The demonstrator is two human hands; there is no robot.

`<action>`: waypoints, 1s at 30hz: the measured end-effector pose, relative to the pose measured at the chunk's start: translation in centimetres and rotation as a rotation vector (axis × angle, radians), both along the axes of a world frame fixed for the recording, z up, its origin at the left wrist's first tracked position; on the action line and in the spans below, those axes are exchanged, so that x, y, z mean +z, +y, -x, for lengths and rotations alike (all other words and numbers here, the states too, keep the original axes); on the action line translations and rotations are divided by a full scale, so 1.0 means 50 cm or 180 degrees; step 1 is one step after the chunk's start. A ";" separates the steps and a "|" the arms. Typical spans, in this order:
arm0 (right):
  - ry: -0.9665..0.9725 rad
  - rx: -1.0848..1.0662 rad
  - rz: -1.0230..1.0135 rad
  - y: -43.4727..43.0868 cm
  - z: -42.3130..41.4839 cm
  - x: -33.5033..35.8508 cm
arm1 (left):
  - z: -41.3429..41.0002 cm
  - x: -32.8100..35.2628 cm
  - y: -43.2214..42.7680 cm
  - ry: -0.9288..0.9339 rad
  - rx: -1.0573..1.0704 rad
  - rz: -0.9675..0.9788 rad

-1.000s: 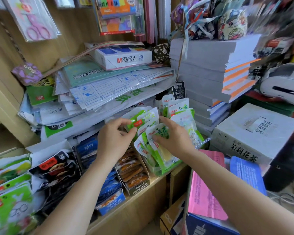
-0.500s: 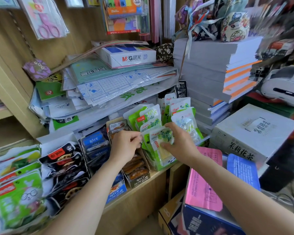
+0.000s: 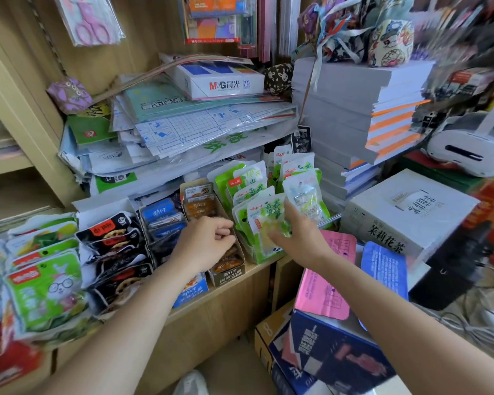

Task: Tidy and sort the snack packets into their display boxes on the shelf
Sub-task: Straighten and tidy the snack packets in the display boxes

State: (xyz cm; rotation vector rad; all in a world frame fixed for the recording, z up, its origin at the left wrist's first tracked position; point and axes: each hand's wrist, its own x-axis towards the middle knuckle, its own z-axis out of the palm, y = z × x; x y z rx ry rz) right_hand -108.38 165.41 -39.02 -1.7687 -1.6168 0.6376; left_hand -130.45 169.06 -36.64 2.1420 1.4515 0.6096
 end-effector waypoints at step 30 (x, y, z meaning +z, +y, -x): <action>-0.2097 0.0073 -0.0324 -0.059 0.008 -0.009 | 0.070 -0.081 -0.164 0.1141 -0.0209 -0.1802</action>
